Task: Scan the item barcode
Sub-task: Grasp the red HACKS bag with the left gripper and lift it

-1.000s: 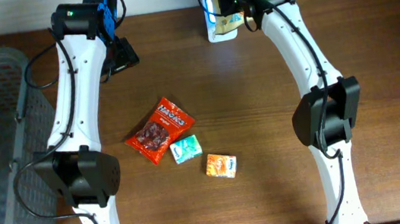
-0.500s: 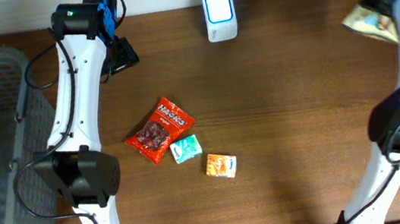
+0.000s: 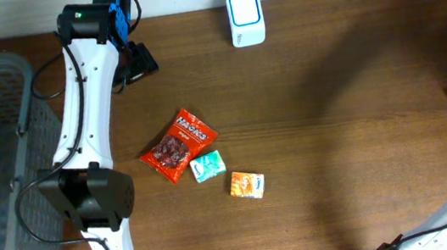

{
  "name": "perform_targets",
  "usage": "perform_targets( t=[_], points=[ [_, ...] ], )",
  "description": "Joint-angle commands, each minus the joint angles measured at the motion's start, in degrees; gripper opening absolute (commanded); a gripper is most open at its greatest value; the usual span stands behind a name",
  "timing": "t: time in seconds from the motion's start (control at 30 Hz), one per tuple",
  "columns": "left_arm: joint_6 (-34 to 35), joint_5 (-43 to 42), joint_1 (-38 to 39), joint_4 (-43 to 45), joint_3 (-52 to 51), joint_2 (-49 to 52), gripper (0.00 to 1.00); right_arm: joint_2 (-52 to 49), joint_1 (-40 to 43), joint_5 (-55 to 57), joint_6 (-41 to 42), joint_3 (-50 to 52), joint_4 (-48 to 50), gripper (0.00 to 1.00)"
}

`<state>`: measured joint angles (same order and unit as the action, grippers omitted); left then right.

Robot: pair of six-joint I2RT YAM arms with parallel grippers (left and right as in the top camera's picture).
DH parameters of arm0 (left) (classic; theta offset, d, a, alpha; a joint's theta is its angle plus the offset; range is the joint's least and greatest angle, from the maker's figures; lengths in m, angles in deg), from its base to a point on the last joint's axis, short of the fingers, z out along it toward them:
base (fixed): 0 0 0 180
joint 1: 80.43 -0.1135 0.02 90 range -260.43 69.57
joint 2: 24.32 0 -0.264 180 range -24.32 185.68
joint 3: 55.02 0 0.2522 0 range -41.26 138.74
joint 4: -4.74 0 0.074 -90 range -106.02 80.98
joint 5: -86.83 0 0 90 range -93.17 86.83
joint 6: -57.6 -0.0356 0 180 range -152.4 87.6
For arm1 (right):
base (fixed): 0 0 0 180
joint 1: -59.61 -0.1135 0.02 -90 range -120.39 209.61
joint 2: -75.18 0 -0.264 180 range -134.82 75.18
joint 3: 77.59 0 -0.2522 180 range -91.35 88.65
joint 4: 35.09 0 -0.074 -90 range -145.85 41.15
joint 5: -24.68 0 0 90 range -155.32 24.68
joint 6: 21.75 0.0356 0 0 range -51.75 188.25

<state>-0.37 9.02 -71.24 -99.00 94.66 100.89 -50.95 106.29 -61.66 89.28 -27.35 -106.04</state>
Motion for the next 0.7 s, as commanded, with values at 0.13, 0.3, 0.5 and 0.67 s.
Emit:
perform_targets(
  t=[0.13,0.3,0.5,0.67],
  points=[
    [-3.37,-6.29,1.14,-6.75,-0.48,0.48,0.99,27.78,-11.13,-18.58,0.48,-1.66,-17.4,0.99],
    [-6.21,-9.03,9.03,-5.25,-13.09,0.48,1.0,24.9,-27.5,-19.74,0.48,-1.64,-21.68,0.99],
    [-6.21,-3.63,11.52,10.21,-28.61,0.5,0.91,24.81,-29.83,-19.67,0.48,-1.64,-21.68,0.99],
    [-6.21,-3.37,7.21,13.09,-35.6,0.52,0.65,24.81,-29.83,-19.67,0.48,-1.64,-21.68,0.99]
  ],
)
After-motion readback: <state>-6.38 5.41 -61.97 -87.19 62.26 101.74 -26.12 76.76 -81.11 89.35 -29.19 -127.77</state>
